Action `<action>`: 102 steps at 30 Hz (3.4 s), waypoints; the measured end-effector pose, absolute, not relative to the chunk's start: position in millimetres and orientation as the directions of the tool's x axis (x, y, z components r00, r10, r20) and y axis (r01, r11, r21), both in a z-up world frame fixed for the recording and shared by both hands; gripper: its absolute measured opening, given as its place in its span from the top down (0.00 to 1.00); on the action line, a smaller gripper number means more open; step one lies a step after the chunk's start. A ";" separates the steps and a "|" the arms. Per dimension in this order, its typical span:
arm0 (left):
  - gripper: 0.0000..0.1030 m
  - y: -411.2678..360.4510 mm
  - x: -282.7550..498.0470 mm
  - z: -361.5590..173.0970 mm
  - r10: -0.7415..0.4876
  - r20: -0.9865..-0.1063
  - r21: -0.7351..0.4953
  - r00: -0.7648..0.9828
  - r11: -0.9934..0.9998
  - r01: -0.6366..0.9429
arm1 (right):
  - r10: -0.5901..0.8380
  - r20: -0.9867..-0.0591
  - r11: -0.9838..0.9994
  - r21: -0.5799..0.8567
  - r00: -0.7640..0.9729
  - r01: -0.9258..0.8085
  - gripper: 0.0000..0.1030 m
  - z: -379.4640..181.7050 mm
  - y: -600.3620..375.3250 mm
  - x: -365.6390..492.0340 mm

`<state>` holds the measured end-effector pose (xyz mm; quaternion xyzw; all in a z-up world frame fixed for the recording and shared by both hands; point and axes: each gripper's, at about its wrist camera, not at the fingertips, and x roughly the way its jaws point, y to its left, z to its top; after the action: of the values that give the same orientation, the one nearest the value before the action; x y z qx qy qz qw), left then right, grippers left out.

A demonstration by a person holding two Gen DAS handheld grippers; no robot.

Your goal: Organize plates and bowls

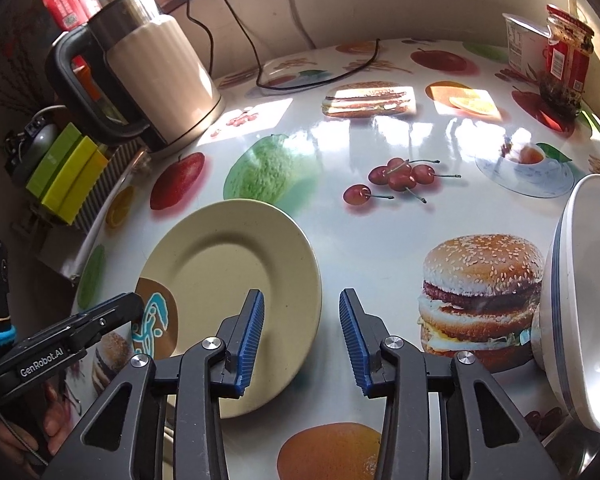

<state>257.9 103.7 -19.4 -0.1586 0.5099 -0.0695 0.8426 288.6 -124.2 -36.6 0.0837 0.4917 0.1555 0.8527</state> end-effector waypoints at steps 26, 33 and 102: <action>0.85 93.6 261.1 -18.4 -0.253 -0.839 -0.301 0.482 0.953 -0.025 | 0.368 -0.808 0.930 0.317 0.460 -0.187 0.79 -39.0 -123.5 289.8; 0.85 92.4 261.4 -17.8 -0.244 -0.843 -0.291 0.480 0.956 -0.025 | 0.370 -0.807 0.929 0.321 0.461 -0.184 0.79 -38.6 -124.5 289.5; 0.85 105.9 126.0 5.6 -0.251 -0.807 -0.327 0.535 0.944 -0.051 | 0.427 -0.766 0.904 0.343 0.481 -0.256 0.81 -3.7 -132.0 153.4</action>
<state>126.0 105.9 5.6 -0.1578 0.4786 -0.0578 0.8618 153.4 -132.0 -3.7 0.0912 0.4689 0.1995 0.8556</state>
